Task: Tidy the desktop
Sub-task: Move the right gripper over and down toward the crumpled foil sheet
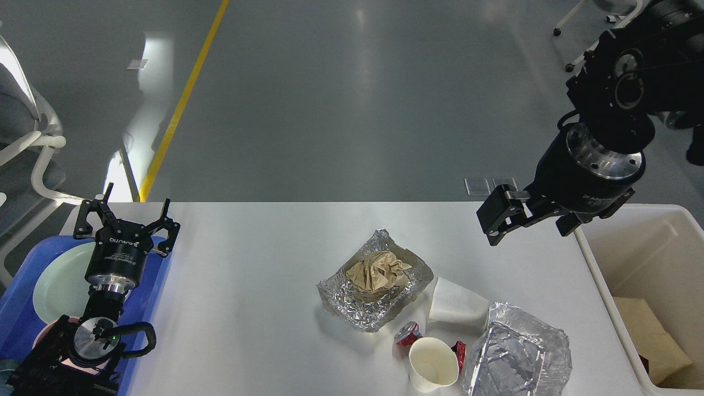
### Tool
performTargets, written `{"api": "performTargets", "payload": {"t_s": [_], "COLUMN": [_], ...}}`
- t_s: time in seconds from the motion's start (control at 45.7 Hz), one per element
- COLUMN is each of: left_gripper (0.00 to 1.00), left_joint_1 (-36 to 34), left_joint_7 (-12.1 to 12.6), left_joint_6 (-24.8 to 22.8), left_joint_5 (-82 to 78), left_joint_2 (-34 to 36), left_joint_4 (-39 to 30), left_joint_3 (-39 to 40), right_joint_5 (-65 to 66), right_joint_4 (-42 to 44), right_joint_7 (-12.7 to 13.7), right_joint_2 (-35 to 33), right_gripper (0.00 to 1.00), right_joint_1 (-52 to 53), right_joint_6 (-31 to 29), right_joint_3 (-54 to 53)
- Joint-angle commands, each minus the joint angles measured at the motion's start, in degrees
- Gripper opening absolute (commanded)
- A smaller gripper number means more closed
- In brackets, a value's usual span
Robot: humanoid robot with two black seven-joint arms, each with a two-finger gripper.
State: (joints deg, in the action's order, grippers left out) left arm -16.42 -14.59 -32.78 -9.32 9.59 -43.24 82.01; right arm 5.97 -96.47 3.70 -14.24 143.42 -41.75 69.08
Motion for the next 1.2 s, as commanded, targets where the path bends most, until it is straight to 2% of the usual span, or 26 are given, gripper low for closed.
{"api": "performTargets", "payload": {"t_s": [0.0, 0.197, 0.503, 0.656, 0.919, 1.072, 1.115, 1.137, 1.181], "left_gripper": [0.97, 0.97, 0.97, 0.97, 0.97, 0.97, 0.97, 0.97, 0.97], "left_joint_1": [-0.01, -0.01, -0.01, -0.01, 0.08, 0.08, 0.08, -0.01, 0.08], "left_joint_7": [0.00, 0.00, 0.00, 0.00, -0.08, -0.08, -0.08, 0.00, -0.08], "left_joint_6": [0.00, 0.00, 0.00, 0.00, 0.00, 0.00, 0.00, 0.00, 0.00], "left_joint_5": [0.00, 0.00, 0.00, 0.00, 0.00, 0.00, 0.00, 0.00, 0.00], "left_joint_2": [-0.01, -0.01, -0.01, -0.01, 0.07, 0.07, 0.07, -0.01, 0.07], "left_joint_4": [0.00, 0.00, 0.00, 0.00, 0.00, 0.00, 0.00, 0.00, 0.00], "left_joint_3": [0.00, 0.00, 0.00, 0.00, 0.00, 0.00, 0.00, 0.00, 0.00], "right_joint_5": [-0.17, -1.13, -0.26, 0.71, 3.96, 5.98, 6.25, 6.86, 7.39], "right_joint_4": [0.14, 1.10, 2.34, 2.25, 2.34, 2.34, 2.42, 2.51, 2.86], "right_joint_7": [-0.01, -0.09, -0.01, -0.01, -0.01, -0.01, -0.01, -0.01, -0.01], "right_joint_2": [0.00, 0.18, 0.36, -4.12, -12.91, -18.36, -18.80, -19.07, -19.15], "right_gripper": [1.00, 1.00, 0.98, 0.94, 0.94, 0.95, 0.95, 0.96, 0.96], "right_joint_1": [-0.07, -0.86, -10.00, -15.44, -28.45, -38.90, -43.03, -47.93, -51.56], "right_joint_6": [0.09, 2.81, 8.79, 10.55, 12.30, 19.85, 24.06, 29.74, 34.61], "right_joint_3": [-0.09, -0.61, 0.08, 3.25, 2.99, 2.20, 1.41, 0.63, 0.18]}}
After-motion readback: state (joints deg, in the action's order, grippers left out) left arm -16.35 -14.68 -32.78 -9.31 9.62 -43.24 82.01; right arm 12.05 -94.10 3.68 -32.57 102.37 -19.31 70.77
